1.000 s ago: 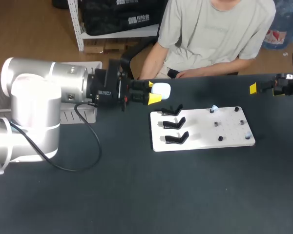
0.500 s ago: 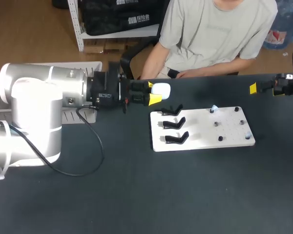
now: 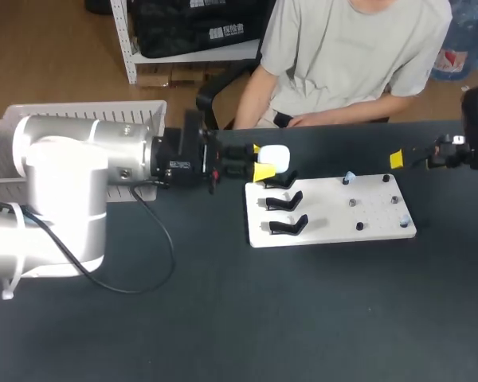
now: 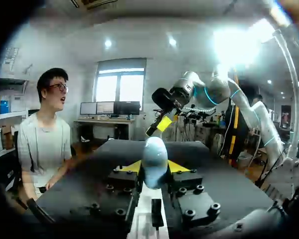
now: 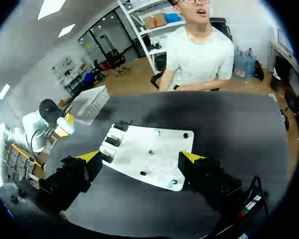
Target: Pick up each earbud case from the left stands, insert the matching earbuds, close the lid, and place the case in the box.
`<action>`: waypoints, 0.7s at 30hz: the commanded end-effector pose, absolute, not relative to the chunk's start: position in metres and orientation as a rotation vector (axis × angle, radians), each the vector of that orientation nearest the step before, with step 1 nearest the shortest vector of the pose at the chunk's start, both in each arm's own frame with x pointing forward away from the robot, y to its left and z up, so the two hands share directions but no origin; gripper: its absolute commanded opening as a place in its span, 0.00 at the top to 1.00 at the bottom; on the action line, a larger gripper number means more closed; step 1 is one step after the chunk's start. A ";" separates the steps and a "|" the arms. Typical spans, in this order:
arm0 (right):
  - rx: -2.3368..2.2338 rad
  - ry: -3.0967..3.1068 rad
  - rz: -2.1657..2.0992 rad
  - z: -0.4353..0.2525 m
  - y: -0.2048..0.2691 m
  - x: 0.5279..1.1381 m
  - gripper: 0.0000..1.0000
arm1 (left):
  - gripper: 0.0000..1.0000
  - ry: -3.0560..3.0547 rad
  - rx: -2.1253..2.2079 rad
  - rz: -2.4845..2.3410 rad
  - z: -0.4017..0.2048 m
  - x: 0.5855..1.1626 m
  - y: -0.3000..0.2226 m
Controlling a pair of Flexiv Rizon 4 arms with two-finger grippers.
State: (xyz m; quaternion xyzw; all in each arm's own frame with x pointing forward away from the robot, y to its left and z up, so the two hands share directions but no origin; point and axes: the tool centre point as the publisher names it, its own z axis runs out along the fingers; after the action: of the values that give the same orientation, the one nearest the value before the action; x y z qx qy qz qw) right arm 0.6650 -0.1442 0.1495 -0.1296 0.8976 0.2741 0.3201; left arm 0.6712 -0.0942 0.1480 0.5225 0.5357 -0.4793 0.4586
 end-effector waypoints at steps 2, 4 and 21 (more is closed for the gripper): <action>-0.417 2.339 0.805 0.151 -0.129 0.650 0.00 | 1.00 1.317 1.301 -1.223 0.144 0.677 -0.099; -0.443 2.343 0.809 0.150 -0.119 0.645 0.00 | 1.00 1.315 1.297 -1.227 0.144 0.677 -0.100; -0.555 2.349 0.809 0.140 -0.074 0.628 0.00 | 1.00 1.245 1.286 -1.198 0.144 0.673 -0.109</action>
State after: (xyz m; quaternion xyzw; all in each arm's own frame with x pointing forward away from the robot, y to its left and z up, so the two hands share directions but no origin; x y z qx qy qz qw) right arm 0.6259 -0.0784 0.1427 -0.2065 0.8844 0.2986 0.2932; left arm 0.6757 -0.1080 0.1453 0.5281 0.5086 -0.4919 0.4695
